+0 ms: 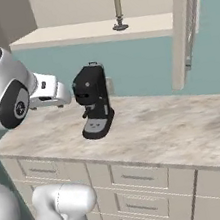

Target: Get the candle and the beer from the cabinet and move them to the dining counter.

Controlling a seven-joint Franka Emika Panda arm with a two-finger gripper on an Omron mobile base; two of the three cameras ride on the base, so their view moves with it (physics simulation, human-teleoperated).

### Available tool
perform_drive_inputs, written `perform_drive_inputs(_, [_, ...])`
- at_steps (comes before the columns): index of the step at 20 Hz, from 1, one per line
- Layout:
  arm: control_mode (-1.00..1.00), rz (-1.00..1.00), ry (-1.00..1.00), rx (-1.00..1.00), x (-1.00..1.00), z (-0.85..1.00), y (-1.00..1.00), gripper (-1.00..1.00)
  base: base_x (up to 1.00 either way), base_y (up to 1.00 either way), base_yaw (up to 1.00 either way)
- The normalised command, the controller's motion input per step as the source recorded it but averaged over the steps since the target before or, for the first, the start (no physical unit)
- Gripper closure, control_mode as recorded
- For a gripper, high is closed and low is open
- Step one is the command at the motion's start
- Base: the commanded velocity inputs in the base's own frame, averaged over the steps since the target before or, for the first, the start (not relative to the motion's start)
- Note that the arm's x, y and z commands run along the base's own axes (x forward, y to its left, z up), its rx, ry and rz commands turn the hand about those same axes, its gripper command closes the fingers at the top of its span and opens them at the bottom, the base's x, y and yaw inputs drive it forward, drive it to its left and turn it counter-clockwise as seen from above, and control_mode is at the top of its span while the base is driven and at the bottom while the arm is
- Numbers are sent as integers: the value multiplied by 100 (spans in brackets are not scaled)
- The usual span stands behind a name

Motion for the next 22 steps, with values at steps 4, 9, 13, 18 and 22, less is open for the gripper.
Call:
perform_drive_inputs(4, [100, 0, 0, 0, 0, 0, 0, -100, 13, 0, -45])
perform_drive_inputs(9, [100, 0, 0, 0, 0, 0, 0, -100, 1, -16, -19])
perform_drive_inputs(13, [100, 0, 0, 0, 0, 0, 0, -100, 1, -9, -13])
perform_drive_inputs(18, [100, 0, 0, 0, 0, 0, 0, -100, 1, -36, 4])
perform_drive_inputs(22, [100, 0, 0, 0, 0, 0, 0, -100, 0, -69, 15])
